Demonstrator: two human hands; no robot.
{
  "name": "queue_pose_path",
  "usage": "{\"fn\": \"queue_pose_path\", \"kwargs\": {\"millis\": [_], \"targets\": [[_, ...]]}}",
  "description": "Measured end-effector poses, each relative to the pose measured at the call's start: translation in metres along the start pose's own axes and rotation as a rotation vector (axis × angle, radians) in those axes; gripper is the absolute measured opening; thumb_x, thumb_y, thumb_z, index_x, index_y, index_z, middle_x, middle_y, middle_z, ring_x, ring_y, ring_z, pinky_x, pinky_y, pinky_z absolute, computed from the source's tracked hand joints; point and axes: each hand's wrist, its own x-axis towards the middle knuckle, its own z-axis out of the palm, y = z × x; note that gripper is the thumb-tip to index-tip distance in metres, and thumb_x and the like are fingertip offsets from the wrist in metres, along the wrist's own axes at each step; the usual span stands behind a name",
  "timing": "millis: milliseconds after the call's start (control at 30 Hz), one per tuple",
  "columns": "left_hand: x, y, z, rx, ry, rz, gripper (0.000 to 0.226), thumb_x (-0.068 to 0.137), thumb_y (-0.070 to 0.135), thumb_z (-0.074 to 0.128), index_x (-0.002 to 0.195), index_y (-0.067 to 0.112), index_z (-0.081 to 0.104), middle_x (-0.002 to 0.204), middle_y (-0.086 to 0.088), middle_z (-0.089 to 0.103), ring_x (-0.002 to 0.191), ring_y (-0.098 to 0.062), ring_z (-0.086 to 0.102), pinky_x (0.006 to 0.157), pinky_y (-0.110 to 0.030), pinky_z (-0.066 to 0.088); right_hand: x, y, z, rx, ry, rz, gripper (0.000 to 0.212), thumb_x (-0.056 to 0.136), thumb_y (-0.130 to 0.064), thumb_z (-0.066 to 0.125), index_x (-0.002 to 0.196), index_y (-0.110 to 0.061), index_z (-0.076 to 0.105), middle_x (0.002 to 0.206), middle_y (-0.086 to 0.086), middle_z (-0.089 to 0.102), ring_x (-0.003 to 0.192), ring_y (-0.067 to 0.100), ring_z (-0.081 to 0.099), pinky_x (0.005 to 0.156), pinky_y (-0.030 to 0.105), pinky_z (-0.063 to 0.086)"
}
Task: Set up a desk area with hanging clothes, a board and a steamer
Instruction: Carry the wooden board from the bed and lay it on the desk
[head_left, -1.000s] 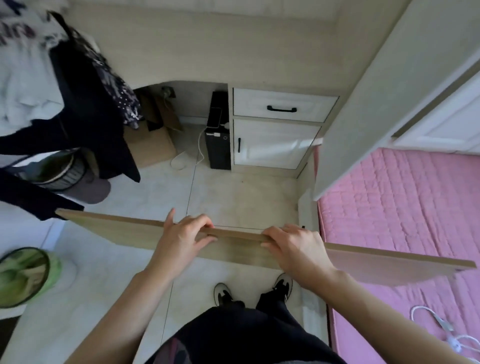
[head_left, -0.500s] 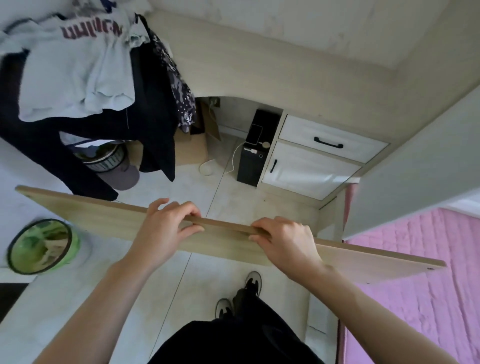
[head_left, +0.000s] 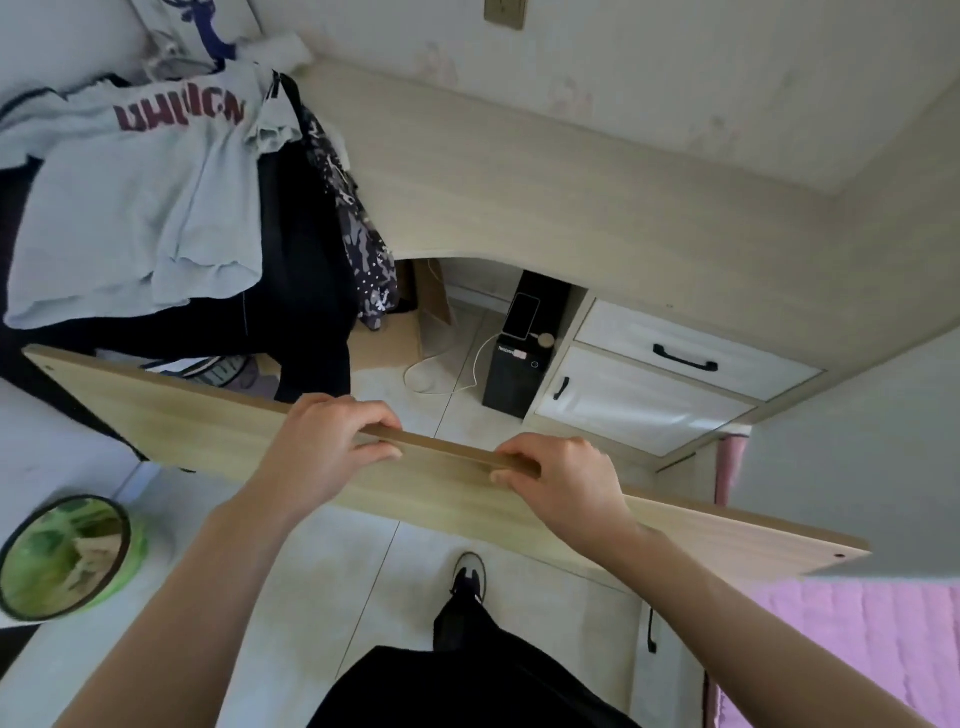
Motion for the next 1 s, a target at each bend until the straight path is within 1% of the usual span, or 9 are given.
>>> {"fn": "queue_pose_path", "kwargs": {"millis": [133, 233, 300, 433, 500, 667, 767, 867, 1000], "targets": [[0.051, -0.004, -0.005, -0.05, -0.046, 0.001, 0.015, 0.072, 0.044, 0.076, 0.082, 0.037, 0.068, 0.071, 0.016, 0.063, 0.074, -0.009, 0.056, 0.075, -0.03, 0.038, 0.048, 0.011, -0.02, 0.003, -0.003, -0.018, 0.015, 0.085, -0.043, 0.064, 0.099, -0.038, 0.067, 0.082, -0.02, 0.068, 0.076, 0.001, 0.059, 0.069, 0.023, 0.047], [0.092, -0.007, -0.01, -0.088, -0.069, -0.004, 0.014, 0.07, 0.044, 0.077, 0.077, 0.038, 0.066, 0.068, 0.017, 0.064, 0.071, -0.002, 0.057, 0.07, -0.026, 0.039, 0.085, 0.016, -0.036, 0.016, 0.011, -0.039, 0.016, 0.084, -0.043, 0.065, 0.099, -0.037, 0.068, 0.083, -0.02, 0.069, 0.077, 0.002, 0.059, 0.07, 0.022, 0.045], [0.117, -0.009, -0.012, -0.115, -0.098, -0.013, 0.013, 0.07, 0.043, 0.077, 0.075, 0.039, 0.065, 0.067, 0.019, 0.063, 0.068, -0.001, 0.058, 0.066, -0.024, 0.04, 0.106, 0.019, -0.046, -0.004, 0.008, -0.047, 0.018, 0.084, -0.044, 0.064, 0.1, -0.037, 0.068, 0.083, -0.019, 0.07, 0.079, 0.003, 0.06, 0.072, 0.023, 0.046], [0.165, -0.01, -0.018, -0.134, -0.17, -0.007, 0.012, 0.073, 0.042, 0.076, 0.079, 0.039, 0.066, 0.068, 0.016, 0.064, 0.064, -0.001, 0.058, 0.064, -0.028, 0.045, 0.145, 0.027, -0.066, -0.025, 0.01, -0.017, 0.021, 0.084, -0.048, 0.063, 0.102, -0.04, 0.066, 0.08, -0.02, 0.067, 0.075, 0.003, 0.057, 0.07, 0.025, 0.045], [0.192, -0.011, -0.02, -0.133, -0.196, -0.001, 0.013, 0.074, 0.043, 0.076, 0.079, 0.038, 0.066, 0.069, 0.019, 0.063, 0.066, 0.001, 0.057, 0.061, -0.023, 0.042, 0.165, 0.03, -0.077, -0.038, 0.014, -0.001, 0.022, 0.083, -0.05, 0.062, 0.104, -0.042, 0.064, 0.084, -0.02, 0.068, 0.077, 0.003, 0.056, 0.069, 0.025, 0.042], [0.263, -0.011, -0.025, -0.112, -0.243, 0.022, 0.016, 0.074, 0.049, 0.074, 0.083, 0.038, 0.065, 0.075, 0.022, 0.063, 0.073, 0.003, 0.058, 0.061, -0.018, 0.04, 0.218, 0.039, -0.107, -0.05, 0.017, 0.011, 0.022, 0.083, -0.052, 0.062, 0.104, -0.043, 0.063, 0.088, -0.027, 0.065, 0.076, -0.004, 0.052, 0.061, 0.015, 0.034], [0.3, -0.011, -0.031, -0.116, -0.294, 0.048, 0.017, 0.072, 0.053, 0.073, 0.08, 0.042, 0.063, 0.072, 0.023, 0.062, 0.07, 0.005, 0.057, 0.061, -0.021, 0.041, 0.247, 0.044, -0.128, -0.021, 0.017, 0.038, 0.023, 0.081, -0.051, 0.065, 0.102, -0.042, 0.065, 0.093, -0.023, 0.069, 0.081, -0.003, 0.057, 0.065, 0.021, 0.039], [0.333, -0.006, -0.037, -0.115, -0.342, 0.107, 0.019, 0.072, 0.055, 0.073, 0.079, 0.042, 0.062, 0.068, 0.022, 0.06, 0.064, 0.003, 0.054, 0.059, -0.022, 0.039, 0.271, 0.048, -0.151, 0.015, 0.003, 0.069, 0.017, 0.078, -0.05, 0.069, 0.094, -0.045, 0.065, 0.09, -0.024, 0.069, 0.084, -0.003, 0.061, 0.071, 0.025, 0.046], [0.379, 0.002, -0.045, -0.069, -0.328, 0.168, 0.024, 0.07, 0.059, 0.072, 0.084, 0.04, 0.065, 0.065, 0.023, 0.056, 0.062, 0.004, 0.051, 0.063, -0.026, 0.044, 0.302, 0.053, -0.18, 0.066, 0.0, 0.081, 0.012, 0.077, -0.046, 0.071, 0.087, -0.045, 0.065, 0.09, -0.024, 0.069, 0.088, -0.004, 0.062, 0.081, 0.03, 0.05]]}}
